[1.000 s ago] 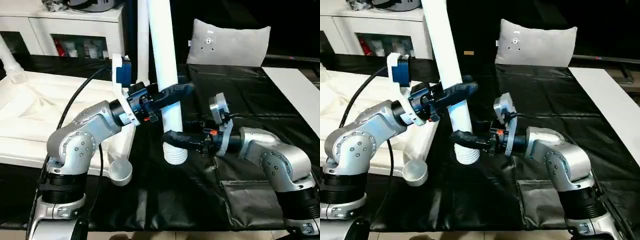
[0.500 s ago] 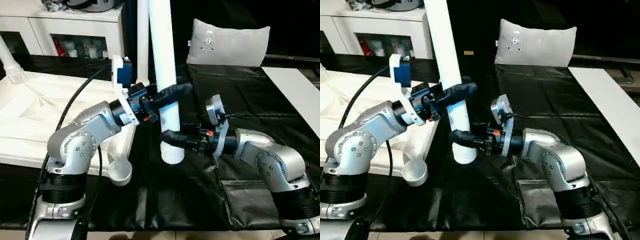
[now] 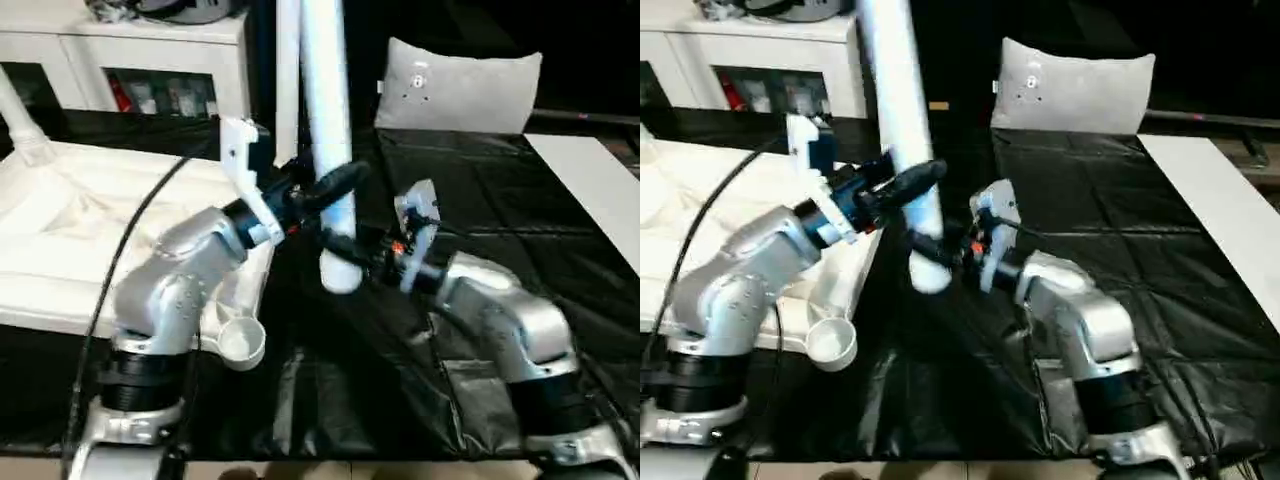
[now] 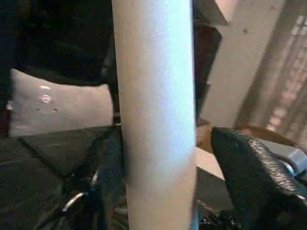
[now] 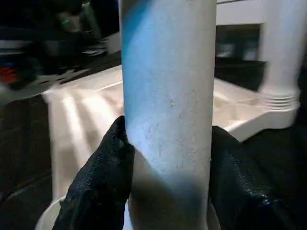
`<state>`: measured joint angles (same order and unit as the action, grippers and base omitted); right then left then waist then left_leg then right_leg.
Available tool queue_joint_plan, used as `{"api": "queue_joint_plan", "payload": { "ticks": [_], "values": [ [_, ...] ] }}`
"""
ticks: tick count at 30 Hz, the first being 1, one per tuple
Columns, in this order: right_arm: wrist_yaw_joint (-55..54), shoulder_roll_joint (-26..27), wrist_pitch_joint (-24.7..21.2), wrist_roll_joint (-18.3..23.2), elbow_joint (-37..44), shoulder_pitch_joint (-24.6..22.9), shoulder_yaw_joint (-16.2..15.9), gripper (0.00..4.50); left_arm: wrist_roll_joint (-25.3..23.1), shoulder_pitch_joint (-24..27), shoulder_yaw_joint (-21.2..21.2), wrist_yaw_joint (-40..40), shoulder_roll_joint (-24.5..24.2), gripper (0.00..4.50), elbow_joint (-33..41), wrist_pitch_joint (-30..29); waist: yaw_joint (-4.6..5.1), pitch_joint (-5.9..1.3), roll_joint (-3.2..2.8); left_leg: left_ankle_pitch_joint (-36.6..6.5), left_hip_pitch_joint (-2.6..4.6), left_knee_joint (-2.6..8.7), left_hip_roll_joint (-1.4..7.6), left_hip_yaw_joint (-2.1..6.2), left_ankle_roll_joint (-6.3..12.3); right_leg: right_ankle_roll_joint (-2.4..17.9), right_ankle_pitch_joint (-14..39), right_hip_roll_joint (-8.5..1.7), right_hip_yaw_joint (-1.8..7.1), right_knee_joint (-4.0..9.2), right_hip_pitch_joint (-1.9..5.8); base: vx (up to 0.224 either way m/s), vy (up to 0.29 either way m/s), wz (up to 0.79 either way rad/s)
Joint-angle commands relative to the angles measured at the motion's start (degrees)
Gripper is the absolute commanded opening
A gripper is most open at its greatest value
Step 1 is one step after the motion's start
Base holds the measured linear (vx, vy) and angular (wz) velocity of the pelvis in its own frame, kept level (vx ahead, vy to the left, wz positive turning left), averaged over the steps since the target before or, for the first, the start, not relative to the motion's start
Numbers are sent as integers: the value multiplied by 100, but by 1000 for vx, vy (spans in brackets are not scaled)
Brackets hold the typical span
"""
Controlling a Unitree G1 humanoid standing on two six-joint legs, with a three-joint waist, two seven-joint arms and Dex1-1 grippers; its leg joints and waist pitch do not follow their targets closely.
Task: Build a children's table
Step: Pick table leg
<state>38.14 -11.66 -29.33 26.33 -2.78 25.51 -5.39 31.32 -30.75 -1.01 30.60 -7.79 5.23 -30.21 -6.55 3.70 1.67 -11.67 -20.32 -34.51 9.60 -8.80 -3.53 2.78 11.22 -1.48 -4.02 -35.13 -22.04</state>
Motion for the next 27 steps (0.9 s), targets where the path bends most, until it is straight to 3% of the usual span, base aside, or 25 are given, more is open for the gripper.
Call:
{"api": "queue_joint_plan", "payload": {
  "ticks": [1, 4, 7, 10, 15, 20, 27],
  "values": [
    [-175, 55, 122, -69, 0, 118, 154, 189, -146, 2, 49, -290, 137, 336, -2, 181, 7, -397, -15, -359, -3, 378, 371, 93, 40, 698, 976, -700, 379, 419, 326, 0, 0, 0],
    [-274, 164, 300, -170, -64, 116, 124, 189, -179, 63, 25, -597, 417, 301, 46, 331, 9, -398, 7, -320, -15, 373, 365, 89, 83, 685, 936, -708, 383, 414, 334, 0, 0, 0],
    [-365, 232, 403, -237, -120, 117, 94, 189, -313, 84, 88, -842, 601, 295, 8, 408, 23, -390, 10, -317, -25, 376, 371, 91, 97, 649, 977, -693, 379, 424, 332, 0, 0, 0],
    [-457, 284, 488, -316, -177, 144, 92, 189, -518, -30, 204, -1118, 847, 251, -160, 464, 21, -390, 11, -369, -9, 376, 368, 88, 118, 607, 1103, -701, 381, 442, 323, 0, 0, 0],
    [-498, 309, 546, -372, -187, 142, 87, 189, -665, -137, 219, -1270, 902, 242, -326, 560, 22, -391, -6, -396, -11, 376, 359, 94, 116, 533, 1145, -685, 380, 459, 317, 0, 0, 0],
    [-494, 337, 654, -468, -214, 119, 19, 189, -792, -132, 233, -1332, 916, 240, -373, 588, 24, -397, -6, -357, -6, 371, 371, 96, 141, 638, 914, -698, 381, 429, 321, 0, 0, 0],
    [-451, 366, 680, -522, -255, 148, -18, 189, -852, -122, 290, -1285, 870, 240, -412, 637, 24, -388, 0, -401, -5, 378, 376, 95, 153, 645, 1024, -706, 380, 439, 319, 0, 0, 0]
  ]
}}
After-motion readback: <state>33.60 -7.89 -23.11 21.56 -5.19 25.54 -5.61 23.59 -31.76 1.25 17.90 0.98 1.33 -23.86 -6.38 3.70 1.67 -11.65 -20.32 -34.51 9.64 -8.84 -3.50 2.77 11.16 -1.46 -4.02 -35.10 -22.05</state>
